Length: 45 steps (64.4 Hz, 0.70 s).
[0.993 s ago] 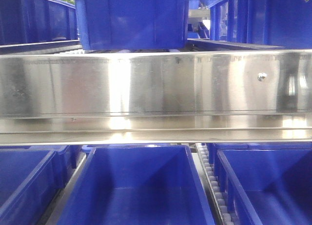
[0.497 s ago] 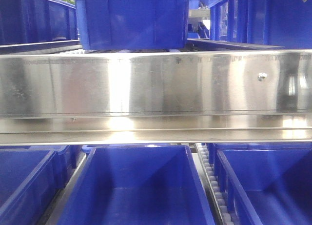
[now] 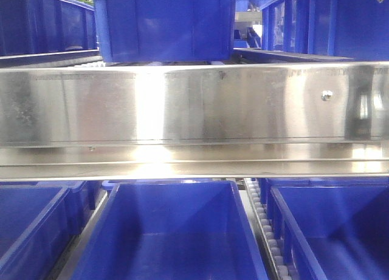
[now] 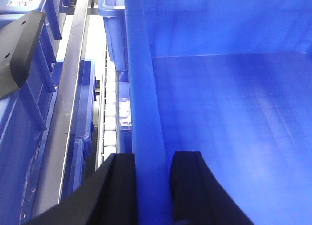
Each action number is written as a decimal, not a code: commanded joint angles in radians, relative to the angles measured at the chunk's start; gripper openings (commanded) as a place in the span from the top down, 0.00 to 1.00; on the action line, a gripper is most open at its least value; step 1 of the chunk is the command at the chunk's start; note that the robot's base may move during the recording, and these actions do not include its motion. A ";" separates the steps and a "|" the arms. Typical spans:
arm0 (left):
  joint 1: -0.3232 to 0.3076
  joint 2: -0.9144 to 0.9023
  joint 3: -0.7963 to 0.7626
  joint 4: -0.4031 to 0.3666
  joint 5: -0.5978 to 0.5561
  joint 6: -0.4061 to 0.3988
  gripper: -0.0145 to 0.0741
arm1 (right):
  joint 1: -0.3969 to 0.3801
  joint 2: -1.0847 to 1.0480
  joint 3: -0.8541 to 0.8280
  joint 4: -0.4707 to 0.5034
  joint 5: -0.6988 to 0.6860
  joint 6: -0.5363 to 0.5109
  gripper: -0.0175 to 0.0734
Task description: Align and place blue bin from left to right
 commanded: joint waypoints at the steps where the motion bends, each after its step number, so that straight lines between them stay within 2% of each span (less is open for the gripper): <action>1: -0.013 -0.026 -0.016 -0.003 -0.111 0.005 0.85 | -0.006 -0.008 -0.008 -0.014 -0.082 -0.001 0.89; 45: -0.013 -0.026 -0.016 -0.003 -0.111 0.005 0.85 | -0.006 -0.008 -0.008 -0.014 -0.082 -0.001 0.89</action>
